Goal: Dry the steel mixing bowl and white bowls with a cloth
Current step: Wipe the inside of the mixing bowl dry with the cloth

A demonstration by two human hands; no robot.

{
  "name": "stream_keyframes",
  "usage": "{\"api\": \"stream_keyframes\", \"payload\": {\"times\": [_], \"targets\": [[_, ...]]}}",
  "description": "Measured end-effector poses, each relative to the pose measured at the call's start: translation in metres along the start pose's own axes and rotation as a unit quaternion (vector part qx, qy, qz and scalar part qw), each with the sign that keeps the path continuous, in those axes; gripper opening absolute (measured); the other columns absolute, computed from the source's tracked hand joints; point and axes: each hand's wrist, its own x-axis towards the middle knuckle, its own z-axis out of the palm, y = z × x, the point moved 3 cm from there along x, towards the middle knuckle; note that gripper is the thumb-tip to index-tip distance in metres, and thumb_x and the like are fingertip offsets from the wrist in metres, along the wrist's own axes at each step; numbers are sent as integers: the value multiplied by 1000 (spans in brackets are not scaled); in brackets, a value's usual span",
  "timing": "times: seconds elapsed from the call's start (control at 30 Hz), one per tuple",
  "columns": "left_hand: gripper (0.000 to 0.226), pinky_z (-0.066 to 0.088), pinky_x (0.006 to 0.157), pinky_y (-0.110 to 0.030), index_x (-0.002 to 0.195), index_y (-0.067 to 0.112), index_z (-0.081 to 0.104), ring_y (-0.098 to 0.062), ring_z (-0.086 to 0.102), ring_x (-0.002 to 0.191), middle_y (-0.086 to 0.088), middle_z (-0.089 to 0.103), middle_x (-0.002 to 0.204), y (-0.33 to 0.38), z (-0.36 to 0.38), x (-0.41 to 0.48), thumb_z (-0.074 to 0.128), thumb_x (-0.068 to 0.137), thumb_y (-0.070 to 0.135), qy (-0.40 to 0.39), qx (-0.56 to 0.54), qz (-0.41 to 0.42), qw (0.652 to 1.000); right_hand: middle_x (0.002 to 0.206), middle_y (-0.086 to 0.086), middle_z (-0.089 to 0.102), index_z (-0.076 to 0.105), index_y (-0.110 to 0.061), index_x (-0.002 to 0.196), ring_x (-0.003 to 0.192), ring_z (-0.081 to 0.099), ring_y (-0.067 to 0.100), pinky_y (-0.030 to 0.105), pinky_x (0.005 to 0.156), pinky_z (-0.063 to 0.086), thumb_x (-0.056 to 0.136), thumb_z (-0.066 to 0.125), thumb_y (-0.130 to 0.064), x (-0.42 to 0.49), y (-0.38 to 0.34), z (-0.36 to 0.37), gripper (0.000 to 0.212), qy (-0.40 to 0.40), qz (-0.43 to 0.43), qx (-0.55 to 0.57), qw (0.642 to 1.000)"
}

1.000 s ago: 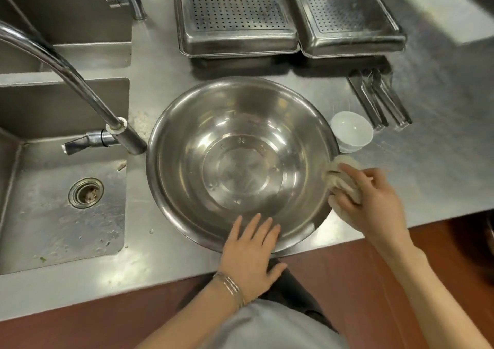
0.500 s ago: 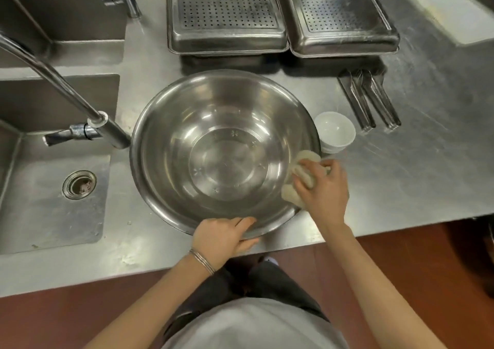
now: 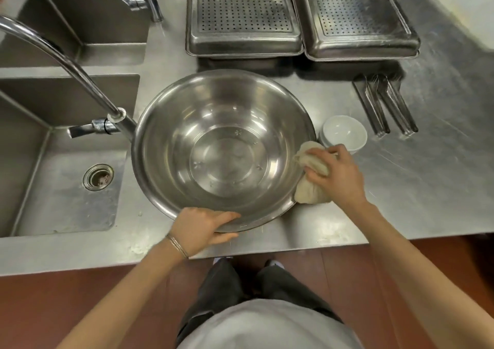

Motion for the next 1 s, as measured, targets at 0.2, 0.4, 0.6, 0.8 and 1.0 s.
{"api": "stream_keyframes", "payload": {"times": [0.2,0.4,0.6,0.8,1.0], "targets": [[53,50,67,-25,106,18,63,-14,65,78,6,69,92,56,21,19,48,75,58,7,-60,-94,994,102,7,50,60,-31,110,91,49,26,29,64,45,74,56,-47,-52,-46,21,39,32,-57,15,998],[42,49,52,-21,99,22,71,-8,65,66,11,70,80,30,23,16,44,90,53,82,-77,-68,991,107,8,51,62,-30,111,93,53,27,28,63,40,73,72,-38,-8,-10,5,40,2,-47,-6,999],[31,47,56,-22,88,21,72,-10,64,62,11,70,75,8,13,14,56,82,46,107,-68,-56,990,108,11,48,62,-27,111,97,47,31,39,70,49,77,64,-39,7,-6,5,36,44,-1,0,999],[31,37,68,-23,94,26,71,-6,61,72,15,70,82,32,28,20,57,85,51,124,-69,-140,980,102,7,56,62,-29,104,88,46,23,27,65,44,75,57,-49,-34,-24,16,35,29,-149,9,988],[33,34,67,-20,93,25,72,-6,61,71,15,70,82,28,26,20,54,86,52,143,-64,-125,980,104,13,52,65,-24,107,92,50,35,40,72,46,74,50,-52,40,22,-2,46,72,2,-3,997]]}}
